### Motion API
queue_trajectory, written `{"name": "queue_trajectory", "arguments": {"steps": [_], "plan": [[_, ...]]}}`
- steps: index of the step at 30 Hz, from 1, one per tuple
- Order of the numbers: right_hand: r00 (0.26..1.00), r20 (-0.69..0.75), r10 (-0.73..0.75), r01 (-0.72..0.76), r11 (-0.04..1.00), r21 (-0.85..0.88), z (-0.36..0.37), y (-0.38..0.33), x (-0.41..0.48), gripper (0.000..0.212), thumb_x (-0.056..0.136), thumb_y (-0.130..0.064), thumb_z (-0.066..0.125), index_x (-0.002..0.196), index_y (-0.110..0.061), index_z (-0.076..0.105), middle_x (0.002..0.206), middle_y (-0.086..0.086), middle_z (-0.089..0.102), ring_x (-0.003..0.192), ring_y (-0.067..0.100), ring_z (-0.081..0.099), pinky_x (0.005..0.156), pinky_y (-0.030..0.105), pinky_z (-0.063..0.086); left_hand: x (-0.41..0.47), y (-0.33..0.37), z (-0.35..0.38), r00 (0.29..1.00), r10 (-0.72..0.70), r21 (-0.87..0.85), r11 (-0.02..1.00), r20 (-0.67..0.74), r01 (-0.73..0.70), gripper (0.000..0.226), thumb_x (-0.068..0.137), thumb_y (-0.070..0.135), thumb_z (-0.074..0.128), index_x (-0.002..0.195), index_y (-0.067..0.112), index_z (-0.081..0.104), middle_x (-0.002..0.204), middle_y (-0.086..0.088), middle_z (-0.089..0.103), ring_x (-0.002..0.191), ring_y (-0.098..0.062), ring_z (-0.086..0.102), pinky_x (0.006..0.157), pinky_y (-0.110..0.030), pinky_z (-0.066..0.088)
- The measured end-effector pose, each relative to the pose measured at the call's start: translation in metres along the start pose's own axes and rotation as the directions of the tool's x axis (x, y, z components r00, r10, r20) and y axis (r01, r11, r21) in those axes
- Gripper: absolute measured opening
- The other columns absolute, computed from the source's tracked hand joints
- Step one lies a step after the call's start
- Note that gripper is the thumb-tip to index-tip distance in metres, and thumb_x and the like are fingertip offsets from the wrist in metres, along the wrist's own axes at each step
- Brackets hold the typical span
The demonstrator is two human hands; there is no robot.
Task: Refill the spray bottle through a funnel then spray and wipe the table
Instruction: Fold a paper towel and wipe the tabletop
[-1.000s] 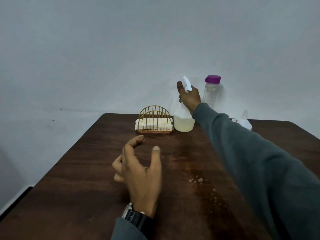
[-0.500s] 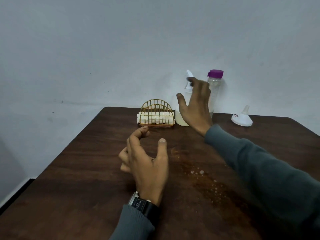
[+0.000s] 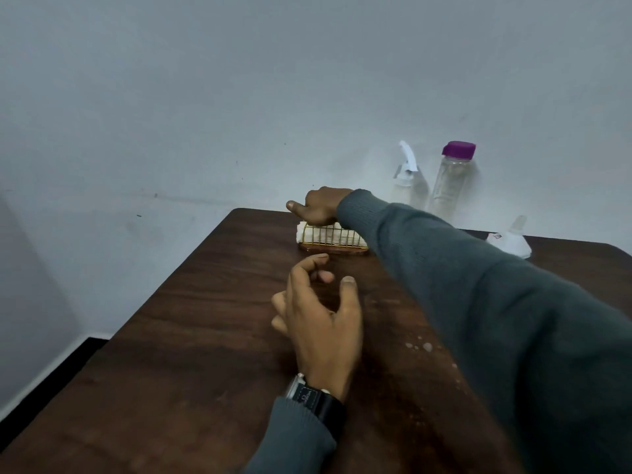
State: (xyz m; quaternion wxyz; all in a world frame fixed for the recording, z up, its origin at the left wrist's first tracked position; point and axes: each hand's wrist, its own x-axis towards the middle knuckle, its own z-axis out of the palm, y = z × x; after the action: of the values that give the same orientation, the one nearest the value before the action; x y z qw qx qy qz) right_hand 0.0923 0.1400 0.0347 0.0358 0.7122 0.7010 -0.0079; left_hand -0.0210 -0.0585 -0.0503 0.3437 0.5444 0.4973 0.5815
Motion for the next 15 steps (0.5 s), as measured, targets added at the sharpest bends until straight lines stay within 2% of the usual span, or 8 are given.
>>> {"name": "queue_trajectory", "arguments": {"steps": [3, 7, 9, 12, 15], "plan": [[1.0, 0.014, 0.02, -0.02, 1.0, 0.011, 0.0036, -0.001, 0.0056, 0.073, 0.108, -0.063, 0.017, 0.08, -0.011, 0.06, 0.081, 0.007, 0.06, 0.08, 0.025, 0.061, 0.079, 0.035, 0.043, -0.001, -0.0007, 0.0009, 1.0, 0.009, 0.007, 1.0, 0.013, -0.009, 0.031, 0.089, 0.03, 0.075, 0.115, 0.038, 0.059, 0.097, 0.016, 0.067, 0.102, 0.001, 0.039, 0.085, -0.022, 0.015], [1.0, -0.022, -0.012, 0.012, 1.0, -0.026, 0.0069, -0.0014, 0.0071, 0.075, 0.108, -0.063, 0.017, 0.073, -0.011, 0.058, 0.088, 0.009, 0.061, 0.08, 0.026, 0.061, 0.076, 0.036, 0.043, -0.0015, -0.0013, 0.0018, 0.999, 0.001, 0.022, 1.0, 0.036, -0.002, 0.028, 0.09, 0.033, 0.073, 0.113, 0.039, 0.059, 0.097, 0.016, 0.067, 0.103, 0.002, 0.038, 0.083, -0.023, 0.015], [0.999, -0.046, -0.025, 0.023, 0.999, -0.034, 0.0085, -0.0009, 0.0063, 0.073, 0.108, -0.062, 0.018, 0.075, -0.01, 0.057, 0.094, 0.01, 0.059, 0.084, 0.027, 0.06, 0.078, 0.036, 0.043, -0.0018, -0.0014, 0.0013, 0.999, -0.002, 0.023, 1.0, 0.041, 0.001, 0.028, 0.09, 0.033, 0.073, 0.112, 0.039, 0.058, 0.097, 0.016, 0.067, 0.104, 0.004, 0.038, 0.083, -0.024, 0.015], [0.998, -0.059, -0.035, 0.032, 0.999, -0.04, 0.0095, -0.0004, 0.0053, 0.071, 0.108, -0.062, 0.017, 0.088, -0.009, 0.06, 0.102, 0.011, 0.057, 0.091, 0.029, 0.06, 0.082, 0.038, 0.044, -0.0019, 0.0, 0.0007, 0.999, -0.01, 0.023, 1.0, 0.041, 0.009, 0.028, 0.09, 0.032, 0.073, 0.112, 0.04, 0.058, 0.097, 0.017, 0.067, 0.107, -0.002, 0.039, 0.084, -0.024, 0.015], [0.998, -0.058, -0.034, 0.031, 0.998, -0.056, 0.0099, -0.0012, 0.0061, 0.076, 0.108, -0.062, 0.016, 0.089, -0.008, 0.065, 0.103, 0.011, 0.059, 0.091, 0.029, 0.061, 0.082, 0.038, 0.045, -0.0018, 0.0006, 0.0005, 0.999, -0.014, 0.014, 1.0, 0.041, 0.013, 0.028, 0.09, 0.031, 0.073, 0.112, 0.04, 0.058, 0.096, 0.017, 0.067, 0.108, -0.003, 0.039, 0.086, -0.024, 0.014]]}}
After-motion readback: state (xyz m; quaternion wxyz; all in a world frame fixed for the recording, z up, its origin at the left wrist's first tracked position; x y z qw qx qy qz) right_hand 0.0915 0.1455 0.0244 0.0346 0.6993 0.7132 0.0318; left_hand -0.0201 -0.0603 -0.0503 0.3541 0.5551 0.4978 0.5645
